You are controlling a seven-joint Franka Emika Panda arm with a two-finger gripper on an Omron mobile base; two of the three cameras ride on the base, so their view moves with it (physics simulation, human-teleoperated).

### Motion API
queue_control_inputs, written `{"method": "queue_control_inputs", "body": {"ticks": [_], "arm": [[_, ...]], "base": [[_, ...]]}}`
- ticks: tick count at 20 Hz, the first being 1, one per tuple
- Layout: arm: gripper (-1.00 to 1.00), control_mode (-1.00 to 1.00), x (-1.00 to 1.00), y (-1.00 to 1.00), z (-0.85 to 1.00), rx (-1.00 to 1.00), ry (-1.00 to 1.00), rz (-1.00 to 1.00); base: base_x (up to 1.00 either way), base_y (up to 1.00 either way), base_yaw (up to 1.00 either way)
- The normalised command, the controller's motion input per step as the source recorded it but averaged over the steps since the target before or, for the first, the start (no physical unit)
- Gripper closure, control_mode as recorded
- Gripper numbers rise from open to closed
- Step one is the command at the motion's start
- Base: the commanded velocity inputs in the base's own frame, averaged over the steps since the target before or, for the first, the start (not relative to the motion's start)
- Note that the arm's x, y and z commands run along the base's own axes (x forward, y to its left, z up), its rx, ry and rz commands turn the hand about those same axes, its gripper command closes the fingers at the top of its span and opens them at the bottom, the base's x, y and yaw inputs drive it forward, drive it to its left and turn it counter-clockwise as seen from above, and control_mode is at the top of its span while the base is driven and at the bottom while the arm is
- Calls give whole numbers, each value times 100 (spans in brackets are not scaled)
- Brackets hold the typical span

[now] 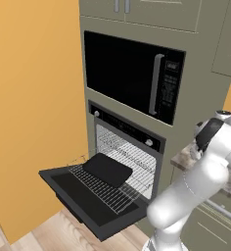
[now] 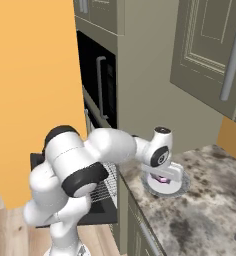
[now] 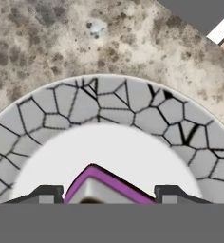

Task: Take the baked cake out of the oven and place it on the plate for cooling. Then close the oven door.

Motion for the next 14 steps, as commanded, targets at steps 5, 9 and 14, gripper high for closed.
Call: {"method": "queue_control_inputs", "body": {"ticks": [5,9,14], "arm": [[100,-100,16,0,-29,3,0,5],[100,-100,34,-7,-16,1,0,4],[-100,-100,2,0,-6,0,-2,2]], "base": [[0,0,0],[0,0,0],[0,0,0]]}}
